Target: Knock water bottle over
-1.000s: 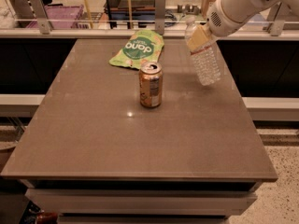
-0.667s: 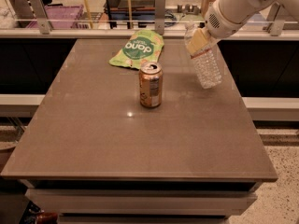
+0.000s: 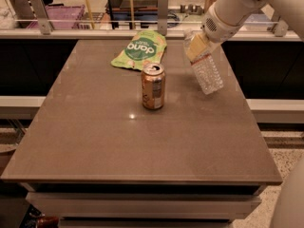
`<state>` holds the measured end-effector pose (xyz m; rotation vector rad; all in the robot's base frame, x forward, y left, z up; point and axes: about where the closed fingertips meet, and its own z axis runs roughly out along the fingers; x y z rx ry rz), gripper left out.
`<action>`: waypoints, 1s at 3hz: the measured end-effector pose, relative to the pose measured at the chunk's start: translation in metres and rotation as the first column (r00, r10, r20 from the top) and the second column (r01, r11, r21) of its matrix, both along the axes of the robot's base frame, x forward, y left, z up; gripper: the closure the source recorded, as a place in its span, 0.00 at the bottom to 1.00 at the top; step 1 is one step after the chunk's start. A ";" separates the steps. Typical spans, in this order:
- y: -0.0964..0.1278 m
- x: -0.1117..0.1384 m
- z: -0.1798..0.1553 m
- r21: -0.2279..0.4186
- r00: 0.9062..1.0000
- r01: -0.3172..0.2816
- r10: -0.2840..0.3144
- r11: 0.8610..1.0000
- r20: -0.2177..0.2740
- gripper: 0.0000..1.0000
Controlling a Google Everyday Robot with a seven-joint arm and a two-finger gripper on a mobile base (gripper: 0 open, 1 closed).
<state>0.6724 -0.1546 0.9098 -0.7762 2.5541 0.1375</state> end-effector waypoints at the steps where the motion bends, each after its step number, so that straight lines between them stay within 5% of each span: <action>1: 0.008 0.006 -0.009 -0.021 0.998 -0.022 0.021 1.000 -0.053 1.00; 3: 0.024 0.021 -0.032 -0.015 0.991 -0.053 0.051 0.998 -0.127 1.00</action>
Offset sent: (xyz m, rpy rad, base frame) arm 0.0197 0.0206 -0.0268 -0.0409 0.1483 0.0457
